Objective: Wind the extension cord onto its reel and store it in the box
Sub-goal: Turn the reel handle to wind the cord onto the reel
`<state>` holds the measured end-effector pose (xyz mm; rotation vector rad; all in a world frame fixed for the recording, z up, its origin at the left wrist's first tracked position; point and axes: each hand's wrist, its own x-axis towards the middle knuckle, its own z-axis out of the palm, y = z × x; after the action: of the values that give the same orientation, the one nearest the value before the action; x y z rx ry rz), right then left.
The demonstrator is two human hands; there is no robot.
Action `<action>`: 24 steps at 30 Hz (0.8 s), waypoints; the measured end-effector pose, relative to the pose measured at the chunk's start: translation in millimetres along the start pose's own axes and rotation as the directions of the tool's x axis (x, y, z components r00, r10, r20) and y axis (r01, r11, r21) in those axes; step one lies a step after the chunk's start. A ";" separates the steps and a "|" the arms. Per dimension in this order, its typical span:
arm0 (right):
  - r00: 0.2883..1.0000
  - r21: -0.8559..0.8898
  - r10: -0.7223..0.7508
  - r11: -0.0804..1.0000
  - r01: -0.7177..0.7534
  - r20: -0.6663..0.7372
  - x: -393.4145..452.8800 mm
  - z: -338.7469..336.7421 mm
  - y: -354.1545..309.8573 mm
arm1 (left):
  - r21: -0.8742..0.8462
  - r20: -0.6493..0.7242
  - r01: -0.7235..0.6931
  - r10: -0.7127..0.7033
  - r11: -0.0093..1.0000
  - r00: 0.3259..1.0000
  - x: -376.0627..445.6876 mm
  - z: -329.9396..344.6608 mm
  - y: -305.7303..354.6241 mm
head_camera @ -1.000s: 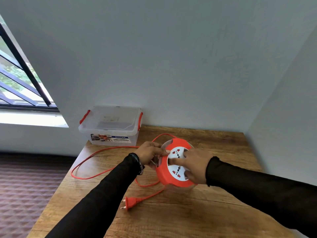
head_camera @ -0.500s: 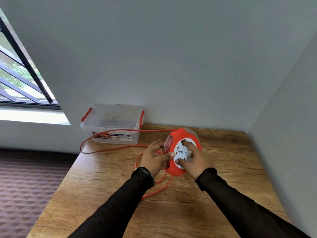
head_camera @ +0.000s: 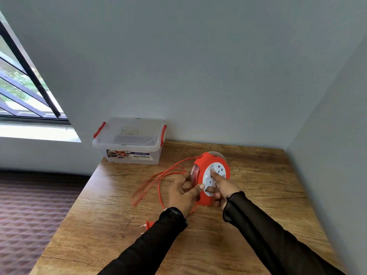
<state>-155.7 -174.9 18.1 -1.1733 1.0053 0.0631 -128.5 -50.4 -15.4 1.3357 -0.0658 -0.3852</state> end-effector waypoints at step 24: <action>0.629 -0.503 -0.104 -0.705 0.500 0.771 -17.3 -40.2 -29.5 | 0.471 0.336 0.146 -0.330 0.870 0.882 45.0 -30.7 61.3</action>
<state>-175.5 -211.7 50.5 -3.2758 -0.5511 0.5153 -63.9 -24.7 28.0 1.6928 -0.3525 -0.9080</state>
